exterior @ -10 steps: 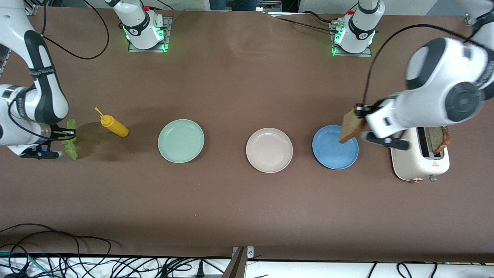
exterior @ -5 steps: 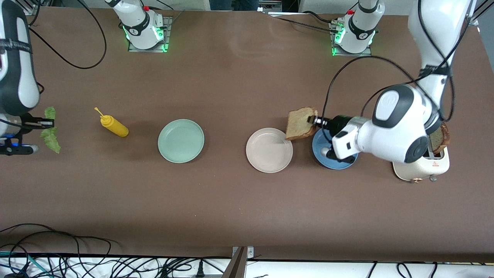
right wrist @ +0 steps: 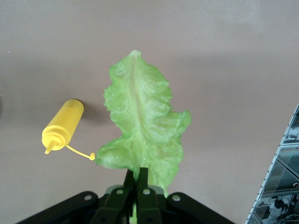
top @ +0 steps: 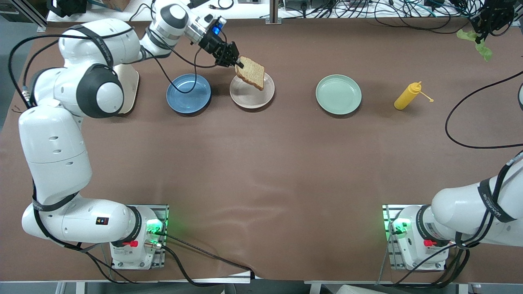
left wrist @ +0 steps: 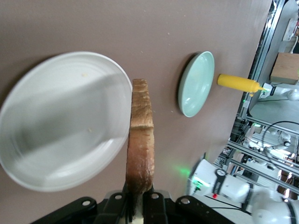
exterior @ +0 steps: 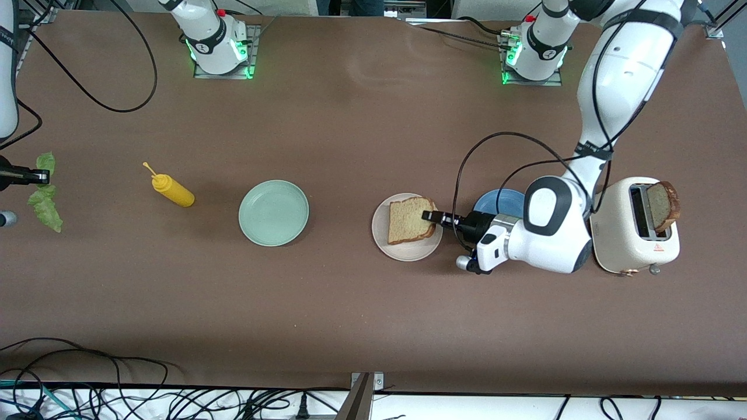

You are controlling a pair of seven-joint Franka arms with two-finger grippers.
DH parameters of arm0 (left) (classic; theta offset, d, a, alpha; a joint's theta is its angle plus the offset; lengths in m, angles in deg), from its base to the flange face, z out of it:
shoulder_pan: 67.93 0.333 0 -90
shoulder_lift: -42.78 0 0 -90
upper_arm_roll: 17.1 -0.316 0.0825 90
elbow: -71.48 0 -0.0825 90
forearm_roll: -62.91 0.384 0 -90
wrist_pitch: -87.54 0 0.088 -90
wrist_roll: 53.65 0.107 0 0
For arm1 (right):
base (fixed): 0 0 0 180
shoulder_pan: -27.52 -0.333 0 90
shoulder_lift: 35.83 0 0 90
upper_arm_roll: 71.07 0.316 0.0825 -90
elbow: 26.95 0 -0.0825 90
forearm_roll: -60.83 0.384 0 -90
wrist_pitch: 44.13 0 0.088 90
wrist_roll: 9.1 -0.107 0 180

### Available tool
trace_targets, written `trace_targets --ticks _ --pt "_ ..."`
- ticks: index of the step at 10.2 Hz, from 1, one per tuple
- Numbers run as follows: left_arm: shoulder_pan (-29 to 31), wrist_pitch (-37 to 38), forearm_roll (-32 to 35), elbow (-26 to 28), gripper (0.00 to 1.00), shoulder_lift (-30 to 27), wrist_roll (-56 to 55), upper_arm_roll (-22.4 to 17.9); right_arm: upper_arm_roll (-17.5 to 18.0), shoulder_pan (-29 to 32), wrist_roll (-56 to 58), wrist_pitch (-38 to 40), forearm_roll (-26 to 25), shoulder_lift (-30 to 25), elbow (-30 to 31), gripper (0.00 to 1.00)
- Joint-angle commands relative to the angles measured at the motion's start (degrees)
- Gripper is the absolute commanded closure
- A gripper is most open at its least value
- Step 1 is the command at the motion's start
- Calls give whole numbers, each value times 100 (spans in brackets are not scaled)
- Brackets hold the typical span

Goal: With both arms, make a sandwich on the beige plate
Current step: 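Release the bread and withdraw the left gripper while the right gripper lifts lettuce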

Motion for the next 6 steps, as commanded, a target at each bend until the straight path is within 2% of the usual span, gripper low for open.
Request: trace_targets --ticks 1,3,4,5,6 --pt "-9 -23 -196 -218 100 426 958 -16 258 27 -79 123 -2 -108 -66 100" --pt "-18 -23 -362 -200 100 593 1277 -16 391 27 -307 132 -2 -196 -49 100" --pt "-26 -23 -372 -200 44 663 1278 -16 391 18 -308 132 -11 -214 -40 100" --pt "34 -23 -320 -200 0 664 1391 -16 391 18 -308 132 -11 -223 -40 100" --pt "79 3 -276 -174 0 594 1584 -25 391 27 -308 132 -20 -223 -40 100"
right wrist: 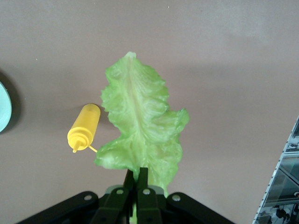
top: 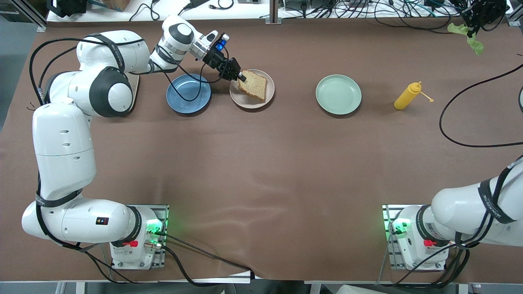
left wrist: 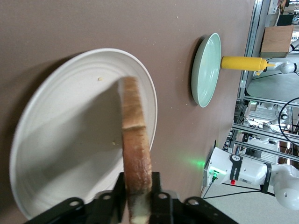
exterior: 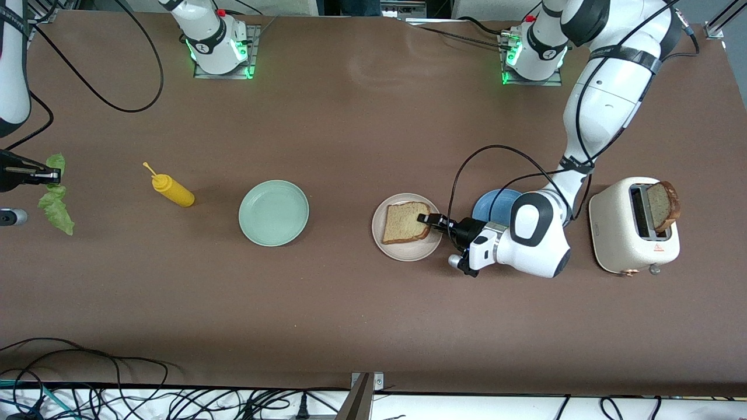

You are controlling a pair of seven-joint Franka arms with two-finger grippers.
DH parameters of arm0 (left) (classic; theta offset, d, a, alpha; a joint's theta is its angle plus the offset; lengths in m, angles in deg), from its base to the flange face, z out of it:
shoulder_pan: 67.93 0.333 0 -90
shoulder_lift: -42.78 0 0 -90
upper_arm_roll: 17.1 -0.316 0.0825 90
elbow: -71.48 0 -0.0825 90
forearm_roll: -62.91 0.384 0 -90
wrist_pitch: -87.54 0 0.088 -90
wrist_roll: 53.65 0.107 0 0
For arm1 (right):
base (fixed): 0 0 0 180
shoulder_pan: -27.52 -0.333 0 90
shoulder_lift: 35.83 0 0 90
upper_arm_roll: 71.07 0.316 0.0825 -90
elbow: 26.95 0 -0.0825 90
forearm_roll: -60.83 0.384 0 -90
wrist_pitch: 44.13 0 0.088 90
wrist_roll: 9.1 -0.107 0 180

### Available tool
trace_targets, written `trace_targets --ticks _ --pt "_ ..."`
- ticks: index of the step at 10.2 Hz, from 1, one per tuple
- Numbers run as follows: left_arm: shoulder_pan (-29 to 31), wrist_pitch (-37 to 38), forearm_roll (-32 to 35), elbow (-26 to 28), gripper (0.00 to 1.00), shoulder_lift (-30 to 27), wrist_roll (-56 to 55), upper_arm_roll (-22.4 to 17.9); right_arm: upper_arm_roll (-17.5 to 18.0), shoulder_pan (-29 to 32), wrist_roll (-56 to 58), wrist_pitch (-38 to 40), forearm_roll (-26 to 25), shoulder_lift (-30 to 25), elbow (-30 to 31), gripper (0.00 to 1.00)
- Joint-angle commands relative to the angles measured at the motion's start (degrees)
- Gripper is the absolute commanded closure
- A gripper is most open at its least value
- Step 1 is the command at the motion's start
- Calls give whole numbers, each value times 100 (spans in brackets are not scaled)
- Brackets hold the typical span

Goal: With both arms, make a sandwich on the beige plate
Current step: 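Release the bread and withdraw the left gripper while the right gripper lifts lettuce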

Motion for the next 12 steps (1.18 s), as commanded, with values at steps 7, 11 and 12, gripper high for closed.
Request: trace_targets --ticks 7,11,12 --pt "395 725 1750 -187 0 -647 -285 -67 430 21 -546 260 23 -67 -29 100" --pt "702 902 3297 -170 0 -1403 -269 -67 1423 -67 -2116 251 172 3 -29 100" --pt "903 911 3614 -161 0 -1552 -216 -67 1547 -293 -2731 243 234 21 -12 100"
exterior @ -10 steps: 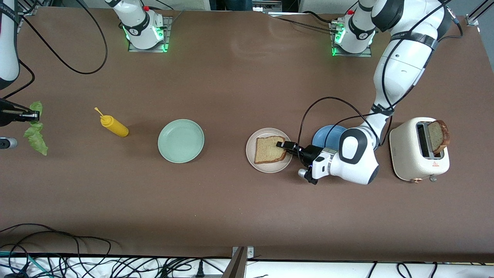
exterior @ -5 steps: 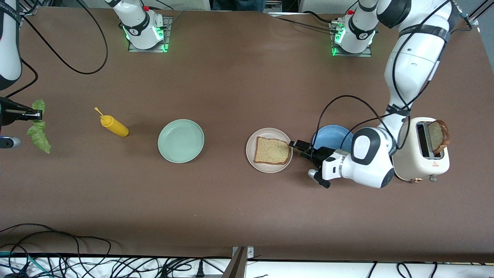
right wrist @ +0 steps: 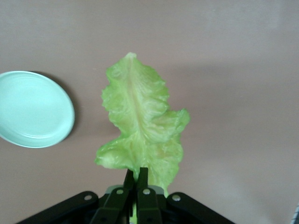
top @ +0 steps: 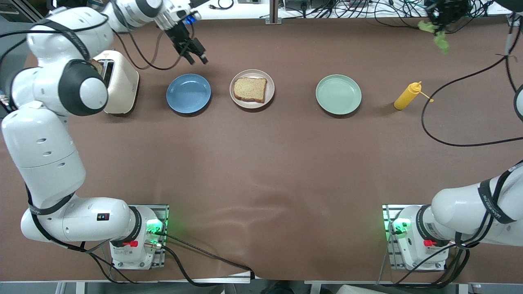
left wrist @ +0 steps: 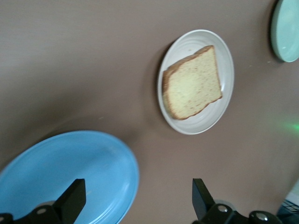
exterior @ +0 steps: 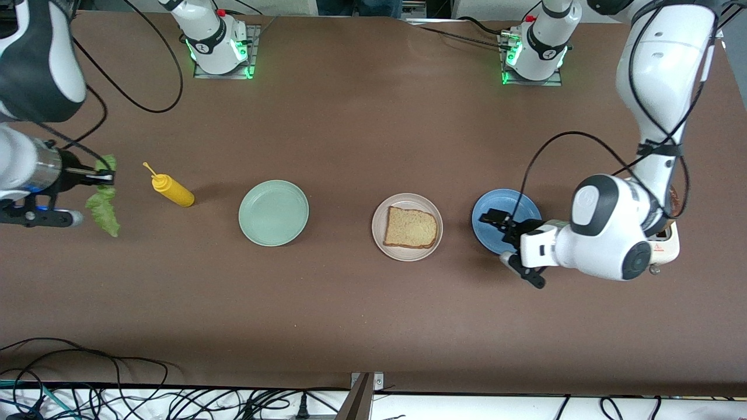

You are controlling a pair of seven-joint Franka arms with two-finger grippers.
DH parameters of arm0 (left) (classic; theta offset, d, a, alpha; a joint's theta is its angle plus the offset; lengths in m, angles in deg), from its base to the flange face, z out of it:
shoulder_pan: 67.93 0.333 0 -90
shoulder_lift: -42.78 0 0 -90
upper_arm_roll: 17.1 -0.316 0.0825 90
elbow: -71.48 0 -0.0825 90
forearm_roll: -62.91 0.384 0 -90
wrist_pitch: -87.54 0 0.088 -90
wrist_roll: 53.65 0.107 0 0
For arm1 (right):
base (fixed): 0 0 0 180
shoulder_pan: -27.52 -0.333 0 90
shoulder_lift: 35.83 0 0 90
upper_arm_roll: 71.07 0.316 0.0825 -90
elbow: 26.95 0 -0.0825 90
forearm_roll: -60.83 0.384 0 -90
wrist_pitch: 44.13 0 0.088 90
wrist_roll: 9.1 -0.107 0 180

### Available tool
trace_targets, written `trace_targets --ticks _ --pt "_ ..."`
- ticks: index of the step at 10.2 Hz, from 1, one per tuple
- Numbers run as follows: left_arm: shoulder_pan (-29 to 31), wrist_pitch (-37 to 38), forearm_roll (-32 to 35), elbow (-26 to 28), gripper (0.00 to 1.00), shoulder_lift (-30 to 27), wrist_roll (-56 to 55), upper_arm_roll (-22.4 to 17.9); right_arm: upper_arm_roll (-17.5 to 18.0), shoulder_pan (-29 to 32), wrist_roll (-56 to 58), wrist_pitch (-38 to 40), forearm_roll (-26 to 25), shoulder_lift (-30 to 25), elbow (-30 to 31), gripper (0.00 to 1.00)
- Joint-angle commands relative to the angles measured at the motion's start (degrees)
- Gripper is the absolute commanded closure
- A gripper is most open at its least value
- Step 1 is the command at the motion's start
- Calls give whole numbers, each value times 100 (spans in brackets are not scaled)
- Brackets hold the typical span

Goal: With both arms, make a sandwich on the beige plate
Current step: 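Release the bread and withdraw the left gripper while the right gripper lifts lettuce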

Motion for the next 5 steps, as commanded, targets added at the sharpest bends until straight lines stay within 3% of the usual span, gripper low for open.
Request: trace_targets --ticks 1,5 --pt "350 105 687 72 0 -480 14 2 178 -541 -1126 50 117 83 -21 100" --pt "456 157 1900 124 0 -1289 -56 -68 187 -1755 -3542 -440 117 495 -38 100"
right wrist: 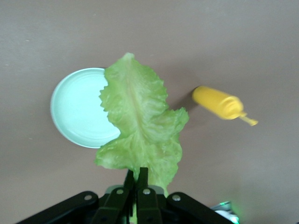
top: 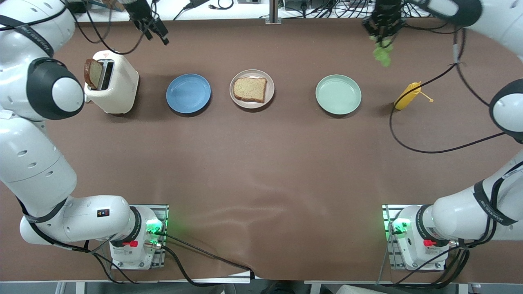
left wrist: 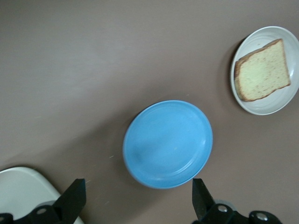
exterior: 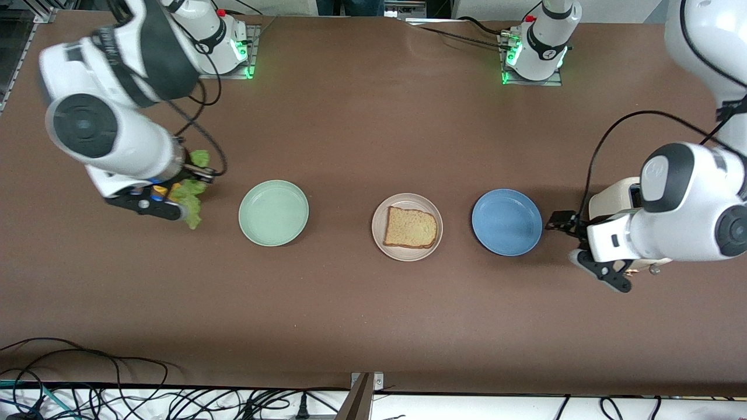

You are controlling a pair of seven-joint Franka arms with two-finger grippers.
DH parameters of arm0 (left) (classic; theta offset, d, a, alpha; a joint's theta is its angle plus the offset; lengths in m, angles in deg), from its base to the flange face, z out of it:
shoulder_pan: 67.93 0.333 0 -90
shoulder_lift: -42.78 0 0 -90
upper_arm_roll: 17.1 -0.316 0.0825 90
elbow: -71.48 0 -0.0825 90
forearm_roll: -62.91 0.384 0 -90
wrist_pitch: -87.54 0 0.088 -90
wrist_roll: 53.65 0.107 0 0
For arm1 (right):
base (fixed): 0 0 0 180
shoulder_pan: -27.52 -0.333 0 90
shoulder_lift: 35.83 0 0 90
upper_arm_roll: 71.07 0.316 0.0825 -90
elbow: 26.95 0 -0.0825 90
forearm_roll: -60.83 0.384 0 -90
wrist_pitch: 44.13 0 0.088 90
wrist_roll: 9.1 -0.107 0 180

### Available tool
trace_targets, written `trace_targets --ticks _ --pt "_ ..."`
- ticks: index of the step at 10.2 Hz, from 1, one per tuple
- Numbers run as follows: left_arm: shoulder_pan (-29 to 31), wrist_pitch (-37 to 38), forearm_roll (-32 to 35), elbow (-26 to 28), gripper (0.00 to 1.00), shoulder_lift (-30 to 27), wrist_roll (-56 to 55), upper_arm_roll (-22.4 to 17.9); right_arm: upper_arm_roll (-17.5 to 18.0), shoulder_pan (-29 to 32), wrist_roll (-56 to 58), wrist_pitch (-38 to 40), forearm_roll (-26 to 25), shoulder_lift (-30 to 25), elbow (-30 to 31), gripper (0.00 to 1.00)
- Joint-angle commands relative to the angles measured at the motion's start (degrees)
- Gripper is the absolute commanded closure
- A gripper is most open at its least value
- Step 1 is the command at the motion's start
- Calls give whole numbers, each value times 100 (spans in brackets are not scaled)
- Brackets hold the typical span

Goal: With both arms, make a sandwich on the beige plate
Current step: 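Release the bread and withdraw the left gripper while the right gripper lifts lettuce, then carry the lettuce with the right gripper over the bread on the beige plate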

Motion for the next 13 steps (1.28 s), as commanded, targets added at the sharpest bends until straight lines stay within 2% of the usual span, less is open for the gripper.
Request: trace_targets --ticks 1,2,4,6,8,10,12,13 --pt "66 75 853 142 0 -514 -55 -39 -14 -534 -1249 -427 170 327 -58 100" --pt "198 101 1023 142 0 -646 -55 -30 -23 -772 -1942 -821 476 476 -67 100" --pt "383 381 1051 81 0 -875 -55 -39 -23 -1098 -3104 -1744 759 758 -76 100" --pt "401 522 1278 46 0 -1112 -47 -100 -23 -1440 -3792 -2456 1075 1030 -84 100" --pt "454 514 1350 -330 0 -1061 -47 -223 -40 -1809 -4817 -3212 1094 1364 -258 100" --pt "603 514 1297 -359 0 -1025 -64 -259 -40 -2039 -5455 -3268 1138 1751 -741 100" --pt "699 706 1289 -298 0 -1025 -518 -267 -49 -2057 -5500 -3373 1182 1875 -883 100" --pt "700 760 1288 -289 0 -1025 -843 -259 -93 -2197 -5613 -3383 1034 1902 -928 100"
